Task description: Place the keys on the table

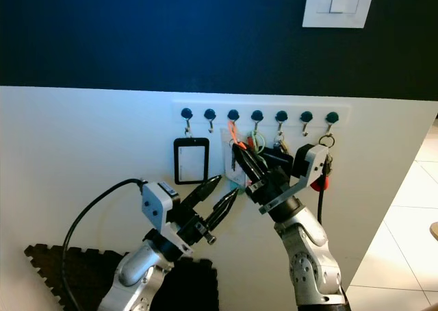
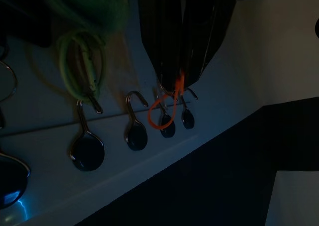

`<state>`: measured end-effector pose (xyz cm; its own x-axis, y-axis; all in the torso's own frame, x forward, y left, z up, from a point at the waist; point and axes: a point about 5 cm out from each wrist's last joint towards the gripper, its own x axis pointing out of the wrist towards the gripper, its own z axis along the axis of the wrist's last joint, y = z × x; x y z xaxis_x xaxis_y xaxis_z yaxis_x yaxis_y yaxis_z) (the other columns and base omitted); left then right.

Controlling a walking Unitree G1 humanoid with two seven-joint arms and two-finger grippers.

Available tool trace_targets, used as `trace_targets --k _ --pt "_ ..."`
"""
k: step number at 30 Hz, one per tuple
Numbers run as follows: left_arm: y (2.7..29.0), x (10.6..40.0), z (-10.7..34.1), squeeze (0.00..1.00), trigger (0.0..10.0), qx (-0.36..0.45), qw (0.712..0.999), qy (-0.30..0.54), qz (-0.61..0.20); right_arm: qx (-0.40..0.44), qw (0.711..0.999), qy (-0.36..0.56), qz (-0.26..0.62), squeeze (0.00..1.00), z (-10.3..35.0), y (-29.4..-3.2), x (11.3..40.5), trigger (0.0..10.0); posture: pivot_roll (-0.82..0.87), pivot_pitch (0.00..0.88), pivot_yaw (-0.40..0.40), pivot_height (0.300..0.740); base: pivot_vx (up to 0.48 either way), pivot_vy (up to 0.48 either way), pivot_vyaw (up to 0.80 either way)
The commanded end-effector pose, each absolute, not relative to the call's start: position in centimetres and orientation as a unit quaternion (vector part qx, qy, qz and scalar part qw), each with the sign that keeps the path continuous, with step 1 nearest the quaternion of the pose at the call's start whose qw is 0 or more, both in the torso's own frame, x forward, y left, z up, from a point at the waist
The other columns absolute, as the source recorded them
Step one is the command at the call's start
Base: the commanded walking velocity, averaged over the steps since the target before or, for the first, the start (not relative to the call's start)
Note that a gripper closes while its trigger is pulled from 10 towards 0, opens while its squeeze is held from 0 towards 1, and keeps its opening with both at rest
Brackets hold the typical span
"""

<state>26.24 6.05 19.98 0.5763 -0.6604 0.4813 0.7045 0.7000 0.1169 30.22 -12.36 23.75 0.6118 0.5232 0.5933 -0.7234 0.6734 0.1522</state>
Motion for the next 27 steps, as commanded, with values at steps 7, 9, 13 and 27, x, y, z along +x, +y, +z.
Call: trace_targets --k 7,9,13,27 --pt "6.2 26.2 19.6 0.00 10.0 -0.030 0.888 -0.242 -0.389 0.186 0.873 -0.282 0.351 0.00 24.7 -12.9 29.5 10.0 0.01 0.046 -0.003 0.740 0.000 0.000 0.00" --pt "6.2 26.2 19.6 0.00 10.0 -0.030 0.888 -0.242 -0.390 0.184 0.875 -0.281 0.349 0.00 24.6 -13.0 29.4 10.0 0.01 0.048 -0.003 0.740 0.000 0.000 0.00" --pt "6.2 26.2 19.6 0.00 10.0 -0.030 0.888 -0.242 -0.389 0.180 0.878 -0.277 0.346 0.00 24.4 -13.1 29.2 10.0 0.01 0.048 -0.004 0.740 0.000 0.000 0.00" --pt "6.1 26.1 19.5 0.00 10.0 -0.031 0.888 -0.240 -0.391 0.157 0.894 -0.253 0.336 0.00 23.1 -13.4 29.2 10.0 0.01 0.051 -0.002 0.740 0.000 0.000 0.00"
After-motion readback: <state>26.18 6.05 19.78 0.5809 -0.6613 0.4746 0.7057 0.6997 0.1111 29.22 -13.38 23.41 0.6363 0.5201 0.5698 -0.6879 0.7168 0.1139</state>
